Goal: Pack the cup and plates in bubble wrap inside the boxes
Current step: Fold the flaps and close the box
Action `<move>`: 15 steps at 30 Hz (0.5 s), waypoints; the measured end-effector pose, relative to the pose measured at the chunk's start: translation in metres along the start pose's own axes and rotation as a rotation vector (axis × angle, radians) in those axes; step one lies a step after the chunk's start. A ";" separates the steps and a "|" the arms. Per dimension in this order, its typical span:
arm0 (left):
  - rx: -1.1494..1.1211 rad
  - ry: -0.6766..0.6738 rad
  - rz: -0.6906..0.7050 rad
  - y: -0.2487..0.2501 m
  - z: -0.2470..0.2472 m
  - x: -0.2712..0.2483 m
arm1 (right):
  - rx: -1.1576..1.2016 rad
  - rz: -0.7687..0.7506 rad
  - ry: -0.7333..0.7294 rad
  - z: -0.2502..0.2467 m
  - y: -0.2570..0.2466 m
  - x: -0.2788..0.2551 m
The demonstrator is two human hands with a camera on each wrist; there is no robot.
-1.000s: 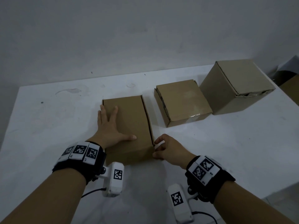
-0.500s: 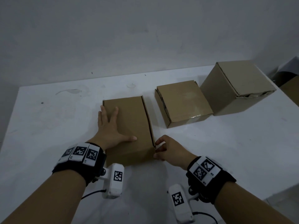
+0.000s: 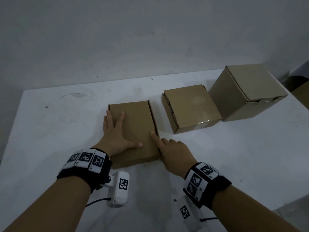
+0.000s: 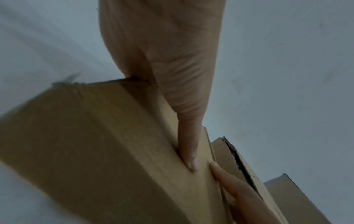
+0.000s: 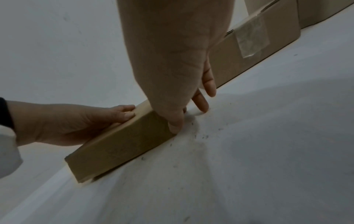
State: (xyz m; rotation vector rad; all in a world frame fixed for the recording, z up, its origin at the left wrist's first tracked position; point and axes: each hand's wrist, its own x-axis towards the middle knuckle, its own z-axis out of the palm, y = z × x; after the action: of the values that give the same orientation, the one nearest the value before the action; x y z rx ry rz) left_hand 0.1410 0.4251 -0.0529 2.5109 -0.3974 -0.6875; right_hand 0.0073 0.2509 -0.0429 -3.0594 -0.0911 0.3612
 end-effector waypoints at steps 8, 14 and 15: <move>-0.379 0.053 0.067 -0.020 -0.020 -0.008 | -0.049 -0.151 -0.006 -0.014 -0.007 0.020; -0.850 0.154 -0.282 -0.049 -0.024 -0.032 | -0.049 -0.180 -0.075 -0.004 -0.015 0.046; -0.898 0.111 -0.324 -0.051 -0.024 -0.037 | -0.051 -0.171 -0.076 -0.003 -0.015 0.049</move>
State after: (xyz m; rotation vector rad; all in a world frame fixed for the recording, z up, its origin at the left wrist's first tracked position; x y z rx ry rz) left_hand 0.1307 0.4921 -0.0477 1.7364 0.3186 -0.6446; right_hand 0.0544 0.2684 -0.0506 -3.0571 -0.3678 0.4702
